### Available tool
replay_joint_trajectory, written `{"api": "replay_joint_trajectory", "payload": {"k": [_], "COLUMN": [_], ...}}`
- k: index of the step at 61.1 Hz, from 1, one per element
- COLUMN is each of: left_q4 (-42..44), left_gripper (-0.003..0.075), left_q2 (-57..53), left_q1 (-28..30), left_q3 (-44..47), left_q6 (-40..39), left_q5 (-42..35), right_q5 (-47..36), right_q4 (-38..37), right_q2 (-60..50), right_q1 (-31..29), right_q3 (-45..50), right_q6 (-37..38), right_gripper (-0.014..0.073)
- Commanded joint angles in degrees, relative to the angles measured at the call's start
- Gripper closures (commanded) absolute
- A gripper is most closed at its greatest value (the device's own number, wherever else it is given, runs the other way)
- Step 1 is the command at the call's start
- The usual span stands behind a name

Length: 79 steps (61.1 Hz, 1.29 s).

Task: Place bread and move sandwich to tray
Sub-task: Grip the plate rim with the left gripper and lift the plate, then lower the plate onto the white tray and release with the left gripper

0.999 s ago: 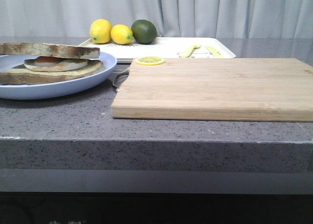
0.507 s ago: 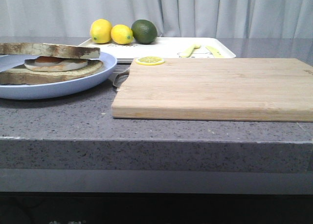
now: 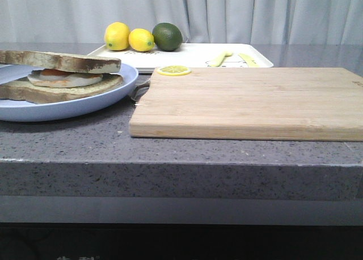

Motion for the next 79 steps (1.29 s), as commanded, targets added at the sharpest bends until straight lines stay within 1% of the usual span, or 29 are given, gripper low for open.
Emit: {"api": "replay_joint_trajectory", "payload": {"k": [1,11,21,29,38,51,71,76,79], "left_q4": [-1.86,-2.49,-6.37,-9.02,-9.96,-10.22,-10.22,-10.22,-10.22], "left_gripper": [0.0741,0.0741,0.0741,0.0741,0.0741,0.0741,0.0741,0.074,0.074], "left_q2": [-2.78,-3.56,-3.66,-3.31,-1.47,5.2,21.02,24.63,26.72], "left_q1": [-0.04,-0.04,-0.18,-1.4,-3.55,-6.26,-7.79,-7.79,-7.88], "left_q3": [-2.23,-5.36,-9.87,-13.11,-17.46,-26.13,-44.92,-48.98,-51.38], "left_q6": [0.35,0.35,0.44,1.34,0.97,-6.32,-20.08,-22.26,-22.28], "left_q5": [-0.75,0.89,3.04,2.37,0.2,0.2,1.9,3.08,3.84], "right_q5": [-3.45,-3.45,-3.39,-3.39,-3.39,-3.39,-3.39,-3.39,-3.39], "right_q4": [-0.28,-0.28,-0.28,-0.28,-0.28,-0.28,-0.28,-0.28,-0.28], "right_q2": [-0.25,-0.25,-0.25,-0.25,-0.25,-0.25,-0.25,-0.25,-0.25], "right_q1": [-0.27,-0.27,-0.27,-0.27,-0.27,-0.27,-0.27,-0.27,-0.27], "right_q3": [-1.41,-1.41,-1.41,-1.41,-1.41,-1.41,-1.41,-1.41,-1.41], "right_q6": [-0.27,-0.27,-0.27,-0.27,-0.27,-0.27,-0.27,-0.27,-0.27], "right_gripper": [0.0256,0.0256,0.0256,0.0256,0.0256,0.0256,0.0256,0.0256,0.0256]}}
